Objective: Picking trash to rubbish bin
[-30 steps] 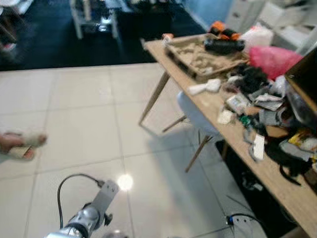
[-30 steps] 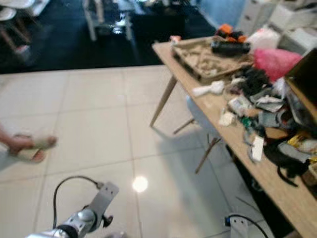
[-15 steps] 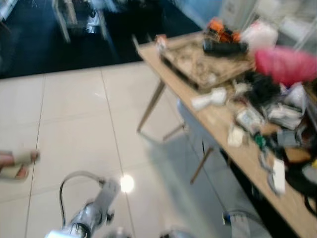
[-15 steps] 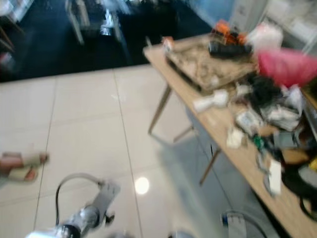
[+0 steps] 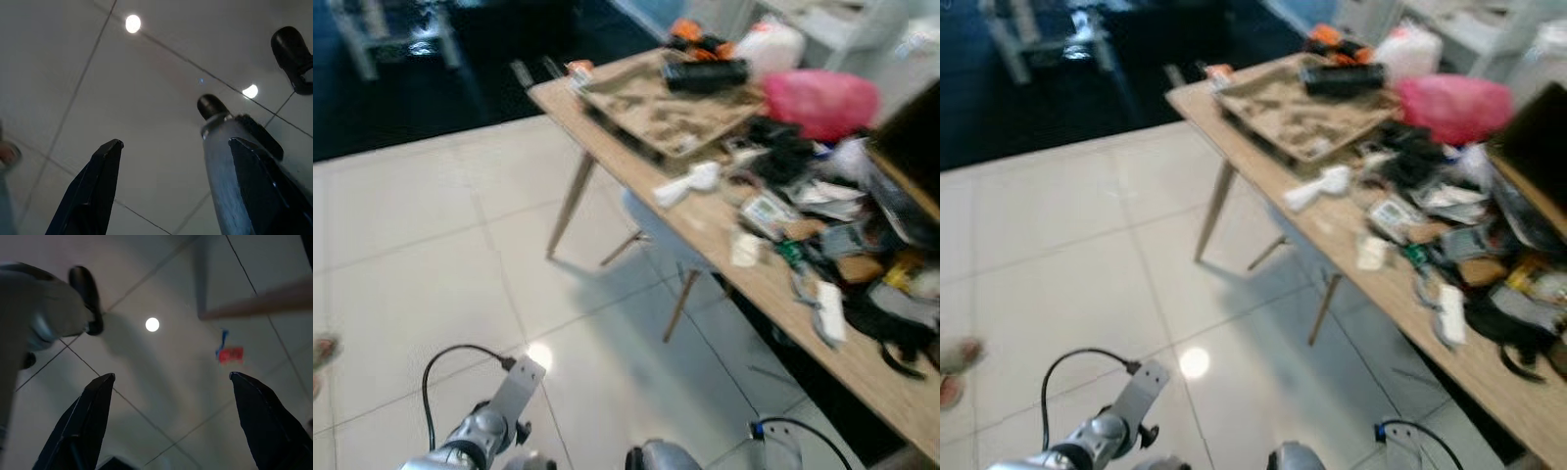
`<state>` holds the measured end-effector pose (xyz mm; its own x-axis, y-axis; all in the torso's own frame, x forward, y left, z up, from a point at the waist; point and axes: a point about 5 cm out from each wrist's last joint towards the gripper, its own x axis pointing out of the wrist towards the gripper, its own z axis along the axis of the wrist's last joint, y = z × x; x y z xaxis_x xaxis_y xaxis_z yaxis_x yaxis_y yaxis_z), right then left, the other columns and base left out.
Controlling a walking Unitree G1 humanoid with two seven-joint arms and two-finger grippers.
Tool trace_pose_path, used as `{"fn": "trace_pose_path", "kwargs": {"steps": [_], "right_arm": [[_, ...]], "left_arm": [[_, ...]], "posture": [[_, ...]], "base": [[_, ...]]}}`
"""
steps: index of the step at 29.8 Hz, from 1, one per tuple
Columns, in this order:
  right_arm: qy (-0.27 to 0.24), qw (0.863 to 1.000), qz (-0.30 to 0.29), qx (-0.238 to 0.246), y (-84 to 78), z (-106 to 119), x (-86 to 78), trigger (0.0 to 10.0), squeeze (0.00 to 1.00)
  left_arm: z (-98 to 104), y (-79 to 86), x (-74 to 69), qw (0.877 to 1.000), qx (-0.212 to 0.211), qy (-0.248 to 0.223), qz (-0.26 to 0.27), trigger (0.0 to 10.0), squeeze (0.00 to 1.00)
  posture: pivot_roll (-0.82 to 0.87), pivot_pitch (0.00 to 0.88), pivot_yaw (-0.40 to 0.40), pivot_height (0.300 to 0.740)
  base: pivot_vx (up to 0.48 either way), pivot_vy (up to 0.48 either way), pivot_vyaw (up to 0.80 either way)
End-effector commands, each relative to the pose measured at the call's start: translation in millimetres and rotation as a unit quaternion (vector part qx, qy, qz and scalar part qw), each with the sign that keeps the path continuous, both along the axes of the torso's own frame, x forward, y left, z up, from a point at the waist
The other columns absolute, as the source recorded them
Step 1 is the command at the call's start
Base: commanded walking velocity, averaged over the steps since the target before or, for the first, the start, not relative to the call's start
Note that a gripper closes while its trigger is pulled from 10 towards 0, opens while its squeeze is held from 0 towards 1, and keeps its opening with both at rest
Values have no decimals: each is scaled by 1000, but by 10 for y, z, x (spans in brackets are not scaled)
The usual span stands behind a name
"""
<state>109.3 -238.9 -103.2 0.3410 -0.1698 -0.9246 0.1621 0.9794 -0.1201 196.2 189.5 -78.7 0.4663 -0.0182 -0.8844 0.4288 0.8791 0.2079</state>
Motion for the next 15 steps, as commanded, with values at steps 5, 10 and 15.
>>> {"fn": "trace_pose_path", "kwargs": {"steps": [5,10,15], "right_arm": [[9,1000,3,3,-6,-10,-43,10000,0],[9,1000,3,4,-3,-11,-44,10000,0],[10,1000,3,7,10,-14,-43,10000,0]], "left_arm": [[21,141,4,1000,19,-5,22,10000,0],[36,183,18,999,31,-10,22,10000,0],[36,239,-1,999,40,-10,26,10000,0]], "posture": [[86,84,-33,740],[89,84,-32,740],[90,85,-29,740]], "base": [[0,0,-788],[0,0,-788],[0,0,-788]]}}
